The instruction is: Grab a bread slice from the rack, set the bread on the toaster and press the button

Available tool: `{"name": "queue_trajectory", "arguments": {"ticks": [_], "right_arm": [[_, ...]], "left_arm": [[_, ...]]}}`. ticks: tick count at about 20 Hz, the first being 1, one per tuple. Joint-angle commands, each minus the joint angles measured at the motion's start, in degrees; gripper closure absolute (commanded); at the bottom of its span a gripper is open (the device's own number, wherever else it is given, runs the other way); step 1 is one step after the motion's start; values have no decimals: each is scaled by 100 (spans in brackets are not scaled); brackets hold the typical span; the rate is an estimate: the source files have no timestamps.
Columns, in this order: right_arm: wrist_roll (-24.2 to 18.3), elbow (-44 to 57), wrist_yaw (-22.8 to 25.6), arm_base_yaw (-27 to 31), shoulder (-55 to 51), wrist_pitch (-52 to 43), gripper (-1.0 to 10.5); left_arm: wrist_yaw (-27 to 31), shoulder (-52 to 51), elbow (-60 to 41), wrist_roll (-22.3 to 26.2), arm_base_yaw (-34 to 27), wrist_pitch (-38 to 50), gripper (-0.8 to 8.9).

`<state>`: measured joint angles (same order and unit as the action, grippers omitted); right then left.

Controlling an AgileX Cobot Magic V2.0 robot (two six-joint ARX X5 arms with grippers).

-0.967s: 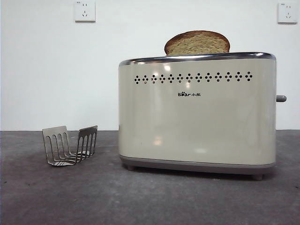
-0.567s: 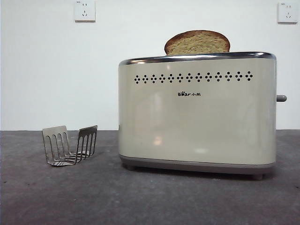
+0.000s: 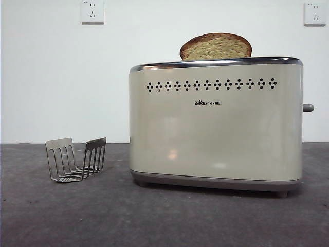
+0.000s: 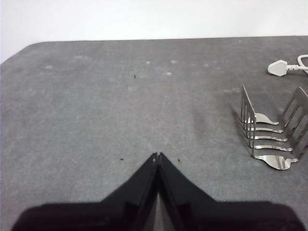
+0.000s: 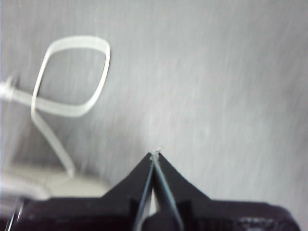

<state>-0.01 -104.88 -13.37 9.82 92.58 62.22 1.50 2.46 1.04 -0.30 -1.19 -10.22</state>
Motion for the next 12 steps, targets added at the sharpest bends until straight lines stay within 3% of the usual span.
{"name": "queue_trajectory", "arguments": {"ticks": [1, 6, 12], "right_arm": [[-31, 13, 96, -4, 28, -407, 946], [-28, 13, 107, -4, 28, -1064, 946], [-28, 13, 107, -4, 28, -1161, 946]], "left_arm": [[-46, -79, -63, 168, -13, 48, 817], [-39, -225, -63, -24, -13, 83, 817], [-44, -225, -61, -13, -13, 83, 817]]}}
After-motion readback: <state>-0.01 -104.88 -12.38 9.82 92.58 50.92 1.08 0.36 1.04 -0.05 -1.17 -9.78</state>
